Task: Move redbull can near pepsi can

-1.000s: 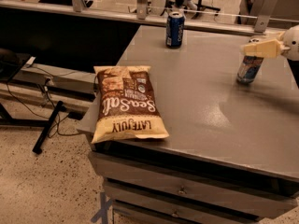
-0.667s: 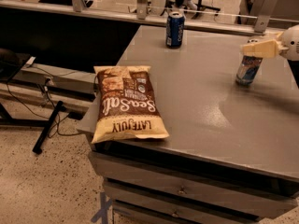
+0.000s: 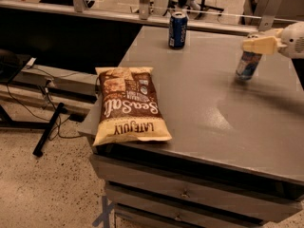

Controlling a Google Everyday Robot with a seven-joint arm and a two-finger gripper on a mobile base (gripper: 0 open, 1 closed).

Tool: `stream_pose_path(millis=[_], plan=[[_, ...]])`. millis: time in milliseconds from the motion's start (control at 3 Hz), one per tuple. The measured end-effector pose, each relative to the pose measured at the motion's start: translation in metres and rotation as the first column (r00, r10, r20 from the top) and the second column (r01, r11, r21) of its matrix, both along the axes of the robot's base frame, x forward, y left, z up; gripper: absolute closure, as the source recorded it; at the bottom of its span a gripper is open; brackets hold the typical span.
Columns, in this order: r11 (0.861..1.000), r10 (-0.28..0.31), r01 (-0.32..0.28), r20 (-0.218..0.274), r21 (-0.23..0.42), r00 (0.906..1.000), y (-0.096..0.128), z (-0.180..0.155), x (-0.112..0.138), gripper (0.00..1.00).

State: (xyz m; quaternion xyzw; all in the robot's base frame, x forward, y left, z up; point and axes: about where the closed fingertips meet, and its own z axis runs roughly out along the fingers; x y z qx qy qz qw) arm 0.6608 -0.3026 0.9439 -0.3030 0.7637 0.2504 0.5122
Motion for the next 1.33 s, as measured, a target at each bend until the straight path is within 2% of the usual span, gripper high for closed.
stream_pose_path(millis=[333, 667, 1000, 1333], plan=[[0.994, -0.011, -0.003, 0.124, 0.110, 0.9922, 0.039, 0.038, 0.047, 1.00], [0.988, -0.010, -0.021, 0.203, 0.150, 0.9791, 0.082, 0.068, 0.088, 1.00], [0.993, -0.005, -0.024, 0.246, 0.117, 0.9693, 0.113, 0.079, 0.114, 1.00], [0.998, -0.031, 0.017, 0.257, 0.058, 0.9660, 0.121, 0.073, 0.135, 1.00]])
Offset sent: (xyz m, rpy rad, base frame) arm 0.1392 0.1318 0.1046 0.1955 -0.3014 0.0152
